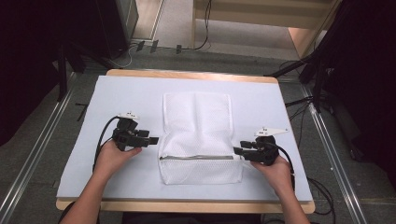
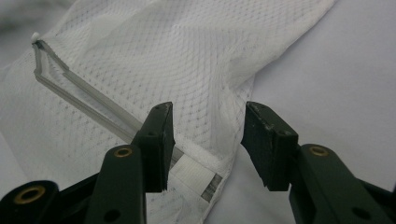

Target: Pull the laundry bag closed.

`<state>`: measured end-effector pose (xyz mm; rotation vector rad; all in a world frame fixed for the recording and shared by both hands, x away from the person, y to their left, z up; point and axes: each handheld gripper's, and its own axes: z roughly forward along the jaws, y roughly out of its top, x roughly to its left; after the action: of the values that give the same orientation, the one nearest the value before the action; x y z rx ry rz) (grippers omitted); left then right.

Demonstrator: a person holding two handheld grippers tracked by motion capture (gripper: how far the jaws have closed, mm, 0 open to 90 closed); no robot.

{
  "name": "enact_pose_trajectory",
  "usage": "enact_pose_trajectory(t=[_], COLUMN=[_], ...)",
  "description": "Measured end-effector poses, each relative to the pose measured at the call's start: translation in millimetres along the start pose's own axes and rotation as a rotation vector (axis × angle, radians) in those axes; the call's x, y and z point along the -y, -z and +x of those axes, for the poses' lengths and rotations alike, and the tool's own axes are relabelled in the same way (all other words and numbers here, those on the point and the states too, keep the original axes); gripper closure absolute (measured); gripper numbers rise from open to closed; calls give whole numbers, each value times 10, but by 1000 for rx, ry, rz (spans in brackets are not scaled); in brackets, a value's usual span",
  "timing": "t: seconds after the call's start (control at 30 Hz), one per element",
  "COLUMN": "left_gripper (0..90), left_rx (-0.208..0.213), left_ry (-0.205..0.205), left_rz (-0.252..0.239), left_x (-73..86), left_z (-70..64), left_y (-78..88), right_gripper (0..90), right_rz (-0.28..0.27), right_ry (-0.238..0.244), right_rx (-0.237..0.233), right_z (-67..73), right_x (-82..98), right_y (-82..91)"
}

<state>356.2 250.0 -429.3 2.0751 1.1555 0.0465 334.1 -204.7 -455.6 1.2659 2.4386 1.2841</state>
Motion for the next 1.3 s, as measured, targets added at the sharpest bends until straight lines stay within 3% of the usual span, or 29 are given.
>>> enact_pose_trajectory(t=[0.27, 0.6, 1.0, 1.3], left_gripper=[378, 380, 381, 386], left_rx=[0, -7, -14, -13], left_ry=[-11, -8, -16, -17], left_rz=[5, 7, 18, 13], left_x=[-2, -8, -7, -10], left_z=[-13, -2, -6, -12], left_y=[-22, -17, -21, -10], right_gripper=[542, 540, 525, 567], right_rz=[15, 26, 40, 40], right_ry=[41, 6, 11, 1], right_rx=[7, 3, 16, 12], right_z=[37, 41, 45, 63], right_x=[-30, -46, -46, -56], right_y=[-42, -55, -71, -68])
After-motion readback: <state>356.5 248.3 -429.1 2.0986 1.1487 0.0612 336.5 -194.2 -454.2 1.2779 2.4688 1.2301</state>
